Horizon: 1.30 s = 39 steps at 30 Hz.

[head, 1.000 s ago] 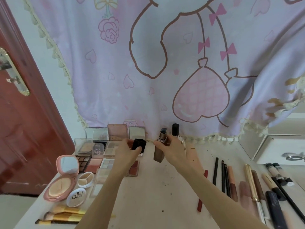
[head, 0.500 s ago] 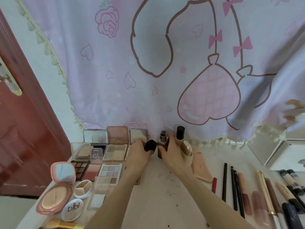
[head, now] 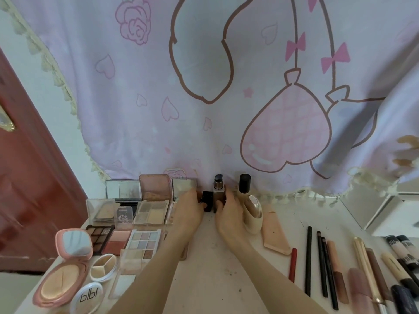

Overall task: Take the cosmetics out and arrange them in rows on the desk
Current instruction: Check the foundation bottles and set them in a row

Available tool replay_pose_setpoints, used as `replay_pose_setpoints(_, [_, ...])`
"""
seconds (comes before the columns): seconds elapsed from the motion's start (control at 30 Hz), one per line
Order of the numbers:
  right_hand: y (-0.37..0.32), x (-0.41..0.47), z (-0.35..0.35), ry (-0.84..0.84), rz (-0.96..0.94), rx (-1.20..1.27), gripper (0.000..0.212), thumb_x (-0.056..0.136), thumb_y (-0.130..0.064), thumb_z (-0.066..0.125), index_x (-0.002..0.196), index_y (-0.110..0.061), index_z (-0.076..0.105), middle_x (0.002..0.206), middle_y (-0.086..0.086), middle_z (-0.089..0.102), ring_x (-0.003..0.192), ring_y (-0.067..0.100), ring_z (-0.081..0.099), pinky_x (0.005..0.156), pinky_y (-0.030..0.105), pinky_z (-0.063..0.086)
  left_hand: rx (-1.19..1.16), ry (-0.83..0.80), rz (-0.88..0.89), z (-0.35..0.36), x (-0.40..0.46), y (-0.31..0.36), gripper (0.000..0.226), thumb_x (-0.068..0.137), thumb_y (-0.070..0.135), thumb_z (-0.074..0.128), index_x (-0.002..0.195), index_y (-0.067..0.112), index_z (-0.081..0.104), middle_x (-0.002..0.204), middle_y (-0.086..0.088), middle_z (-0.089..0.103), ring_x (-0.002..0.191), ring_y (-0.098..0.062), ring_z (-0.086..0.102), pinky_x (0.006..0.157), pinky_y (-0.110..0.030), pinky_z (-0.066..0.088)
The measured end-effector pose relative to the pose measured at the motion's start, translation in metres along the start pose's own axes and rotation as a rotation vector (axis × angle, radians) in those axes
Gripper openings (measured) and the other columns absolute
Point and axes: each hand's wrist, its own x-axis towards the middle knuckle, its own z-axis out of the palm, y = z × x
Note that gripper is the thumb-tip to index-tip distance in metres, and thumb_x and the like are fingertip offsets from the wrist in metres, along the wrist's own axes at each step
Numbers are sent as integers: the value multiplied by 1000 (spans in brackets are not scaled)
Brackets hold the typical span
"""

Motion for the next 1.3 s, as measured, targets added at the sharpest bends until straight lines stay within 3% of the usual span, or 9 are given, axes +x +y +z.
replay_pose_setpoints(0.2, [0,6,10,95,80,22,20,89,1,44,108,-2,45,107,13,55,98,27,53,72,28,35,-55,0,-5,8,3,4,32,84,-1,56,116,2,54,115,-14,62,102,-26,58,76,-24,38])
replay_pose_setpoints(0.47, [-1,14,9,87,113,31,21,90,-2,42,107,-6,53,99,12,60,90,27,56,67,27,34,-59,-3,-26,10,7,7,35,84,-2,55,118,0,47,115,-16,60,103,-29,57,69,-24,34])
replay_pose_setpoints(0.67, [3,10,6,40,109,53,24,89,3,41,108,-2,54,103,14,58,93,24,54,68,22,30,-72,-43,5,3,4,8,48,87,0,54,132,2,38,133,-13,52,117,-28,52,92,-28,37])
replay_pose_setpoints(0.77, [2,-2,1,13,51,38,29,90,1,41,116,-4,51,107,14,55,100,28,53,72,22,33,-88,-19,42,-3,-5,10,44,89,4,53,131,3,41,130,-11,54,113,-26,55,87,-22,37])
replay_pose_setpoints(0.9, [0,-31,-23,-33,-74,109,30,92,1,41,107,-20,57,79,0,51,69,11,49,58,9,37,-50,24,127,-12,-30,9,35,93,14,51,127,8,47,123,-6,58,105,-21,56,84,-25,42])
replay_pose_setpoints(0.97, [5,-44,-38,-44,-67,116,21,95,-5,44,103,-11,62,83,1,56,75,14,56,64,8,42,-20,34,156,-12,-48,7,33,94,19,48,127,11,48,124,-3,56,107,-18,55,88,-27,44])
replay_pose_setpoints(1.03, [9,-57,-55,-40,-18,187,20,95,-11,49,109,-10,62,92,1,63,82,14,62,72,16,51,3,17,191,-5,-66,6,33,95,20,47,128,12,47,127,-2,54,110,-17,53,91,-26,42])
replay_pose_setpoints(1.17, [18,-71,-83,128,-34,183,4,89,-20,61,90,-20,58,84,2,61,74,15,59,61,14,46,94,-101,250,15,-94,9,40,97,26,43,135,16,40,138,1,44,126,-13,40,101,-23,31])
replay_pose_setpoints(1.3, [31,-60,-94,157,8,-85,29,83,-37,66,100,-24,48,98,-5,53,92,16,52,80,26,43,289,-148,288,42,-108,3,47,98,35,25,142,19,33,152,0,26,140,-12,20,114,-25,9])
